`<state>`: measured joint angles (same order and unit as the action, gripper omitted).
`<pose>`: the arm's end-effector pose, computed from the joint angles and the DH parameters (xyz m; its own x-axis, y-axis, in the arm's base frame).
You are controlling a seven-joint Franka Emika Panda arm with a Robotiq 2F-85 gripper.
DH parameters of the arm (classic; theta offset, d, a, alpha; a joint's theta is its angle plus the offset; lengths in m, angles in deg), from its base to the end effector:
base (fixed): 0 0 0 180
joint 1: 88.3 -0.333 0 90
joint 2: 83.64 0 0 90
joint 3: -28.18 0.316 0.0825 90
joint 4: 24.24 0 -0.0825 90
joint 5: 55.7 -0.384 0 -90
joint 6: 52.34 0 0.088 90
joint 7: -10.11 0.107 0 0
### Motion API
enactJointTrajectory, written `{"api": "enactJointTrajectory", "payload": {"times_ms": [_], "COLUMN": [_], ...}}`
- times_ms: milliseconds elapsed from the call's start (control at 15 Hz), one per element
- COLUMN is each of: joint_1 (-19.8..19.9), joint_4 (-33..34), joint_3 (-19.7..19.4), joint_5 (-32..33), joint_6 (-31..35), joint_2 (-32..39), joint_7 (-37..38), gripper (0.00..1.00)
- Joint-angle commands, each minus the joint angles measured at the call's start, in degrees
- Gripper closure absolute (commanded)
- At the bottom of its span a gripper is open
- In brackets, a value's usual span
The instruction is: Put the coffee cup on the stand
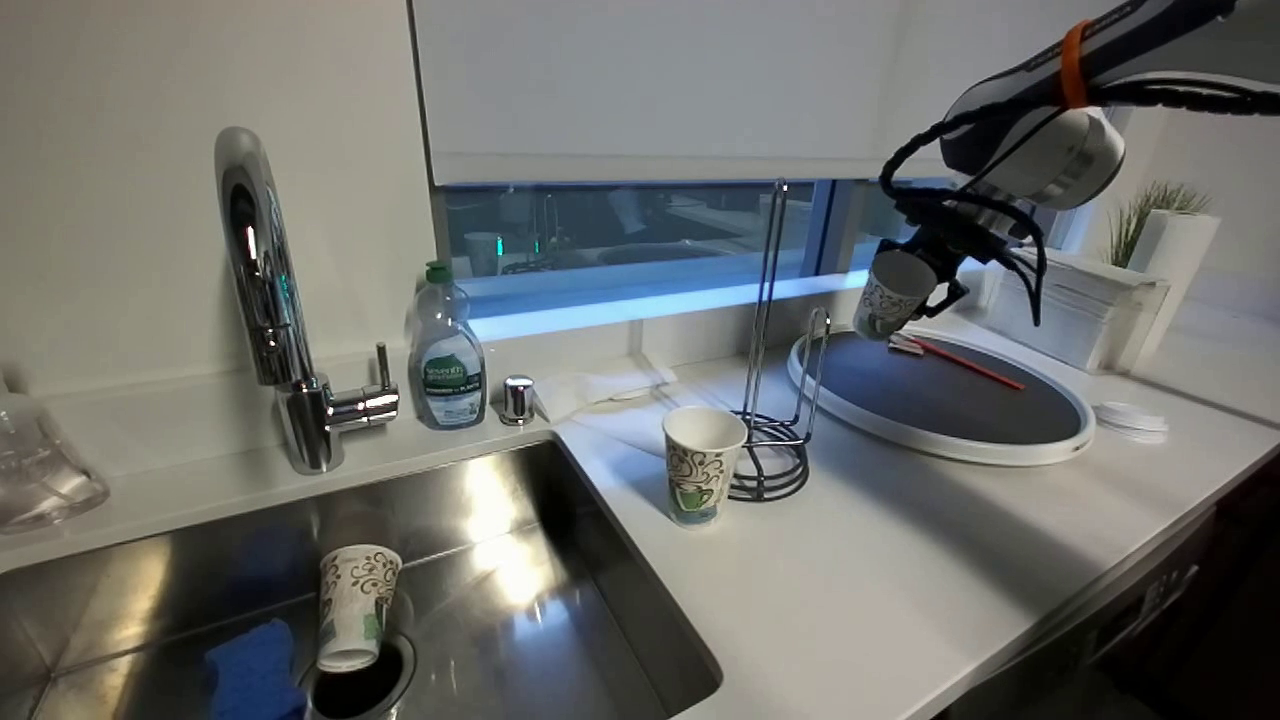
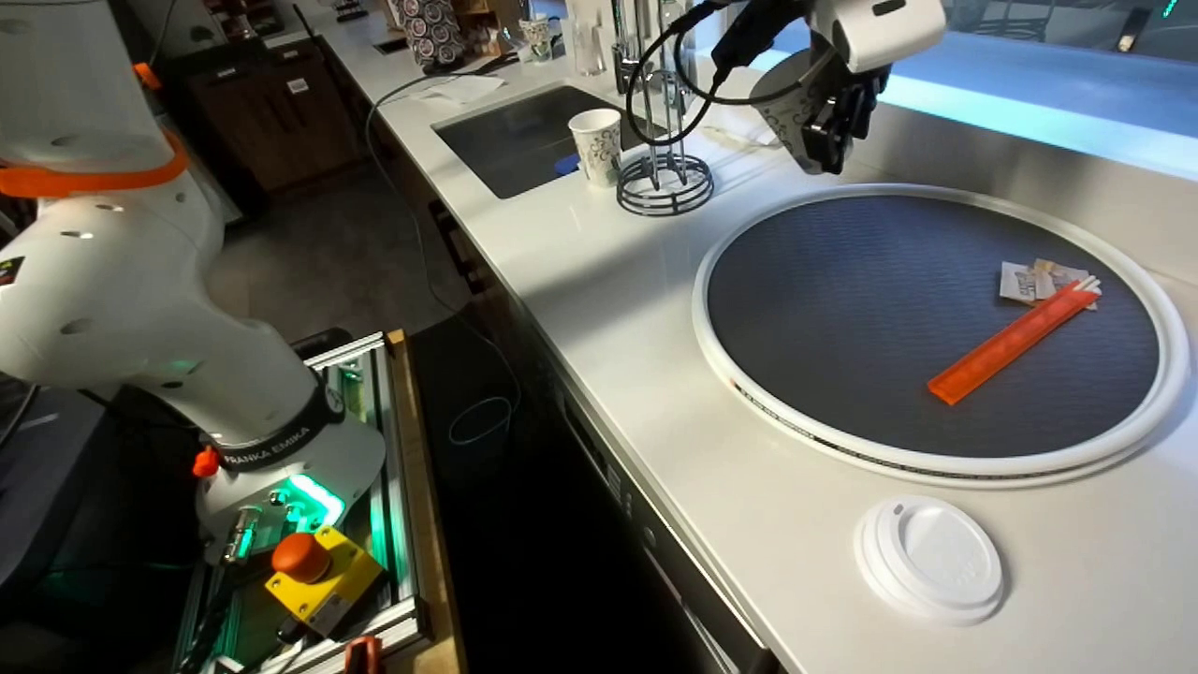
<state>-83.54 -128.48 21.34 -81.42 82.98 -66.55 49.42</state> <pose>0.6433 -0.1205 0.4012 0.4093 -0.9101 -0.0648 -0.8515 -0.3554 -0.3856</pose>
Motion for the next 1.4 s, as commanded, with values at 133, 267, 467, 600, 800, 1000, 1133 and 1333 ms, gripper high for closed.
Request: {"api": "enactJointTrajectory", "payload": {"times_ms": [133, 267, 467, 600, 800, 1000, 1133, 1333], "joint_1": [-3.22, -3.83, -4.62, -5.19, -6.03, -6.76, -7.32, -8.37], "joint_4": [-15.32, -18.66, -22.64, -24.86, -27.47, -29.21, -30.12, -30.3], "joint_3": [2.77, 3.98, 5.7, 6.85, 8.81, 10.25, 11.25, 12.83], "joint_5": [0.02, -0.73, -1.81, -2.46, -5.04, -6.45, -7.26, -8.41], "joint_6": [18.5, 23.66, 30.49, 34.79, 40.9, 45.07, 47.92, 54.48], "joint_2": [-9.81, -11.96, -14.59, -16.08, -17.64, -18.18, -18.36, -17.94], "joint_7": [-3.05, -3.64, -4.15, -4.29, -5.91, -6.14, -6.71, -7.09], "gripper": [0.71, 0.71, 0.71, 0.71, 0.71, 0.71, 0.71, 0.71]}}
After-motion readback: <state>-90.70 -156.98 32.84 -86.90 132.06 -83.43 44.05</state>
